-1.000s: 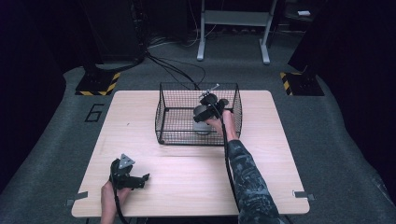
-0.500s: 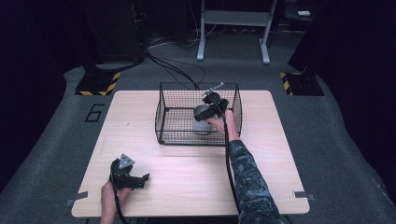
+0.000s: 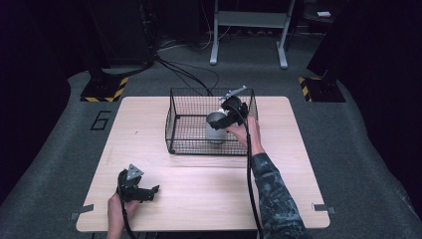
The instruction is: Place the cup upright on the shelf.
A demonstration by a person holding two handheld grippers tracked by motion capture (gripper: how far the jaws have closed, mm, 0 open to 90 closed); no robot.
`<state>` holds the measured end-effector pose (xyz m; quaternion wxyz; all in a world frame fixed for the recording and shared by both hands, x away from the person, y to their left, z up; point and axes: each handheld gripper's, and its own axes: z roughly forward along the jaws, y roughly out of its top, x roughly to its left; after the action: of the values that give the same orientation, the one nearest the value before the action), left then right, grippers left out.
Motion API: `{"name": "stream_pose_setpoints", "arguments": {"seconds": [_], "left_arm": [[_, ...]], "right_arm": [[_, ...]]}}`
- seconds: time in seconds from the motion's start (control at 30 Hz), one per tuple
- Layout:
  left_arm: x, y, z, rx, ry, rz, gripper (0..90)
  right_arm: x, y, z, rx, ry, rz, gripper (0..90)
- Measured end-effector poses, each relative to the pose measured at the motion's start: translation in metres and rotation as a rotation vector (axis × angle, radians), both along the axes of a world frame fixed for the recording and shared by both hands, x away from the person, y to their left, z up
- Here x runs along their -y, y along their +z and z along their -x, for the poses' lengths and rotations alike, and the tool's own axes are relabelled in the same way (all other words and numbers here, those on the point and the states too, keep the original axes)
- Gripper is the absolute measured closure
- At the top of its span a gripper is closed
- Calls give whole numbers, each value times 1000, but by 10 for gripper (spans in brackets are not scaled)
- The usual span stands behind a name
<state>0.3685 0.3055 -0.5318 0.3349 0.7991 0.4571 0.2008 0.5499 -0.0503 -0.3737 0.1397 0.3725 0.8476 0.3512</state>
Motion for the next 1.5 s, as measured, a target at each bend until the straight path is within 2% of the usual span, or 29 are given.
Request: {"name": "stream_pose_setpoints", "arguments": {"seconds": [0.13, 0.27, 0.4, 0.47, 0.5, 0.57, 0.77, 0.8, 0.87, 1.0, 1.17, 1.37, 1.5], "left_arm": [[0, 0, 0, -4, -5, -7, 5], [0, 0, 0, 0, 3, 3, 5], [0, 0, 0, 0, -1, -2, 5], [0, 0, 0, 2, 3, 5, 5], [0, 0, 0, -4, -4, -8, 5], [0, 0, 0, -4, -4, -7, 5], [0, 0, 0, -3, -4, -7, 5], [0, 0, 0, -4, -4, -8, 5], [0, 0, 0, -2, -3, -5, 5], [0, 0, 0, -1, -3, -4, 5], [0, 0, 0, -1, 1, -1, 5], [0, 1, 0, -4, -5, -9, 5], [0, 0, 0, -3, -4, -8, 5]], "right_arm": [[7, 11, 17, 35, 33, -10, 0], [14, 20, 36, 66, 54, -11, 0], [22, 24, 54, 93, 69, -17, 0], [28, 25, 65, 98, 70, -18, 0], [30, 25, 69, 107, 72, -15, 0], [36, 25, 77, 116, 76, -9, 0], [56, 17, 101, 130, 54, -15, 0], [61, 14, 105, 140, 52, -16, 0], [70, 7, 114, 131, 29, -17, 0], [86, -5, 124, 140, 6, -18, 0], [108, -24, 135, 130, -52, -23, 0], [136, -56, 147, 114, -118, -14, 0], [153, -83, 153, 72, -166, -20, 0]]}}
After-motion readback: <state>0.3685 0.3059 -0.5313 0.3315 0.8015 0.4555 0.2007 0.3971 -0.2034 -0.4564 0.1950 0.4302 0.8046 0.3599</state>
